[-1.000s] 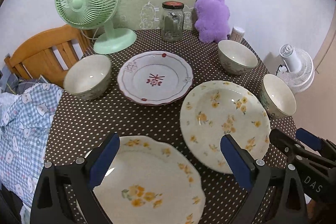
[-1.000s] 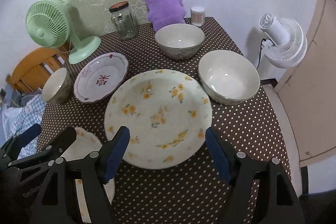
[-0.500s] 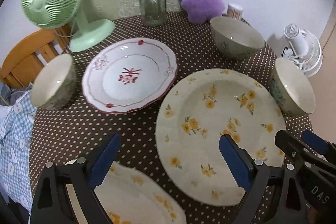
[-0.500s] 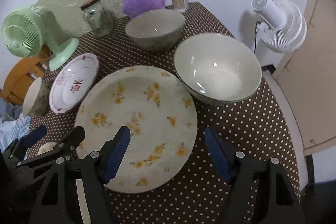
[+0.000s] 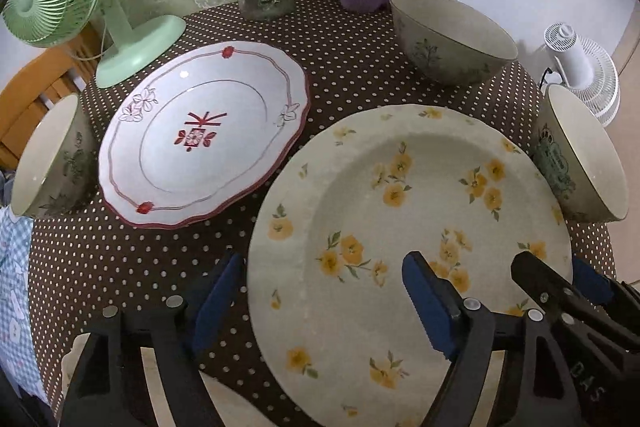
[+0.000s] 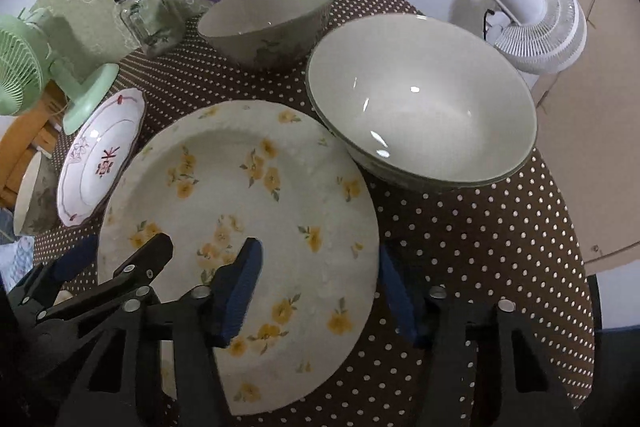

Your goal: Organize plates and bowls

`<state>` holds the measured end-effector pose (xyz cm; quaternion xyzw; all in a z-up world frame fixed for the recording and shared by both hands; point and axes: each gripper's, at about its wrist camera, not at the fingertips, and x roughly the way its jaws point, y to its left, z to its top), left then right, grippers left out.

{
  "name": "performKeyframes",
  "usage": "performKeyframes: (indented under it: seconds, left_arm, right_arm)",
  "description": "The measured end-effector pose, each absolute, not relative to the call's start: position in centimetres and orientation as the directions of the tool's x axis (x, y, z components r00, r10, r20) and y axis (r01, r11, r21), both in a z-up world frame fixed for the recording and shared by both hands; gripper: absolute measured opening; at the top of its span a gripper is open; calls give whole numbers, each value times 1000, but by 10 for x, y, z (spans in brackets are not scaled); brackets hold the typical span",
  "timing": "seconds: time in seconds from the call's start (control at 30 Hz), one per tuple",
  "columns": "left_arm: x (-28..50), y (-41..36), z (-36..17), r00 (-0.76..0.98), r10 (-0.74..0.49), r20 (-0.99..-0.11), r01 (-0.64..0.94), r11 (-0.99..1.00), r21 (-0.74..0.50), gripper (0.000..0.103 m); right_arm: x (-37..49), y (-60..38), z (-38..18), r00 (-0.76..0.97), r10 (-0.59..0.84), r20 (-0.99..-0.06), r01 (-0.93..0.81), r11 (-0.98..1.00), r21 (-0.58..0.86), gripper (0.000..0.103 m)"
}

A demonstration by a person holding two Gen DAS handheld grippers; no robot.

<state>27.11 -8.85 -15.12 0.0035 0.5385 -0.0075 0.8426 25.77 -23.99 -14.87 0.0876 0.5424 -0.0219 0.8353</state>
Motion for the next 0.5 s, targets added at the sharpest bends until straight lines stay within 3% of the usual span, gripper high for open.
performKeyframes:
  seconds: [0.5]
  left_arm:
    - [278,-91,-156,390,22,-921,26,999,35,77]
  right_arm:
    - [257,-240,-159,390,7,-921,146,987,70,50]
